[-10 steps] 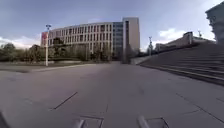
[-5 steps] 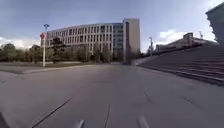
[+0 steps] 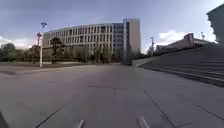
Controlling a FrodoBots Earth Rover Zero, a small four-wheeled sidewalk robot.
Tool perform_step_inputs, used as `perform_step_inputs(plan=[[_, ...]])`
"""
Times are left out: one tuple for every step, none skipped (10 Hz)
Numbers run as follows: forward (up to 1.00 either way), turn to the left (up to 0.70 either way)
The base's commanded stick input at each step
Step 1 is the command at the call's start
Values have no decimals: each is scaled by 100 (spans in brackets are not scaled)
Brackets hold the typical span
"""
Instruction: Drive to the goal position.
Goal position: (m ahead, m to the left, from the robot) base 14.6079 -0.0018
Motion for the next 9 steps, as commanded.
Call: perform_step_inputs(plan=[[100,0],[100,0],[100,0],[100,0],[96,0],[85,0],[85,0],[85,0],[85,0]])
